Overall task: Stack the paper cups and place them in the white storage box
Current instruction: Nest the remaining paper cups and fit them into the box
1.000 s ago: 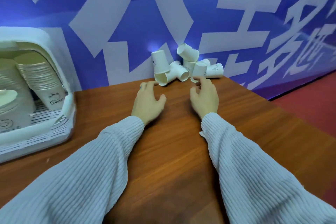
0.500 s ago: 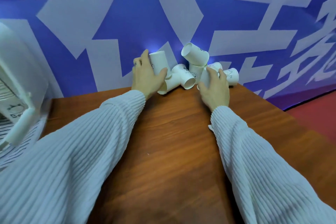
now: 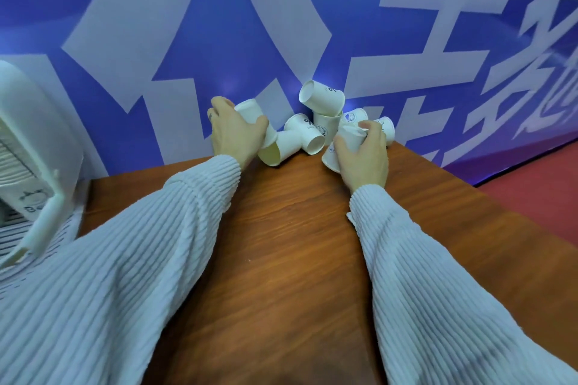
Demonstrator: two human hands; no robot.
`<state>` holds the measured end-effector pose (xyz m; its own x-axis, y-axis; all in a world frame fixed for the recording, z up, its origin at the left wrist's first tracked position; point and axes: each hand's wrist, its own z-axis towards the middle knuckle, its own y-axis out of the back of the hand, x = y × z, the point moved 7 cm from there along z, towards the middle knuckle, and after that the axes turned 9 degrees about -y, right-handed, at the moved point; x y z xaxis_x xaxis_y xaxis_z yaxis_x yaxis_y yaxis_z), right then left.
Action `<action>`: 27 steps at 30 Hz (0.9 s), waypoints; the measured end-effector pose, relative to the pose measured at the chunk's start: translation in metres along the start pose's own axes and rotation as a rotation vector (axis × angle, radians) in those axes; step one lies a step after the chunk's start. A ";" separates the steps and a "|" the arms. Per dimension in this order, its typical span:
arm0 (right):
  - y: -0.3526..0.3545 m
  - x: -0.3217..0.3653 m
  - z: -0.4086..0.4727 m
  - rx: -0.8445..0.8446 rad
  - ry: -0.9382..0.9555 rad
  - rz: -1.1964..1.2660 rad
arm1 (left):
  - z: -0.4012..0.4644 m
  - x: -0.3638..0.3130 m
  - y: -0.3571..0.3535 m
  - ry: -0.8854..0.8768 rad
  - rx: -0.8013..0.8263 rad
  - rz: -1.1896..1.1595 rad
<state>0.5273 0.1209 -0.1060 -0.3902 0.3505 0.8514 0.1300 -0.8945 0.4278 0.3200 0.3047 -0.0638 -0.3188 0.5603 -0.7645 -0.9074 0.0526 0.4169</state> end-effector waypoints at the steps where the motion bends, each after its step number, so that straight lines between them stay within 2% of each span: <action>1: 0.004 0.002 -0.005 -0.015 0.000 0.018 | -0.005 0.001 0.006 0.016 0.006 -0.034; 4: 0.013 0.005 -0.025 -0.009 -0.007 0.079 | -0.022 0.000 0.028 0.042 0.018 -0.083; 13: 0.039 0.028 -0.126 0.178 -0.041 0.452 | -0.086 -0.006 0.112 0.036 0.026 -0.136; 18: 0.043 0.046 -0.185 0.291 -0.069 0.489 | -0.124 -0.003 0.161 0.014 0.058 -0.191; 21: 0.047 0.062 -0.217 0.324 -0.057 0.534 | -0.141 -0.005 0.195 -0.046 0.063 -0.125; 23: 0.043 0.080 -0.239 0.397 -0.039 0.589 | -0.150 -0.002 0.221 -0.073 0.037 -0.102; 27: 0.023 0.123 -0.272 0.509 -0.123 0.702 | -0.170 0.016 0.280 -0.039 -0.107 -0.240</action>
<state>0.2344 0.0679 -0.0736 0.0295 -0.1809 0.9831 0.7059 -0.6925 -0.1486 0.0146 0.1883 -0.0433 -0.0819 0.5743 -0.8146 -0.9802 0.1013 0.1699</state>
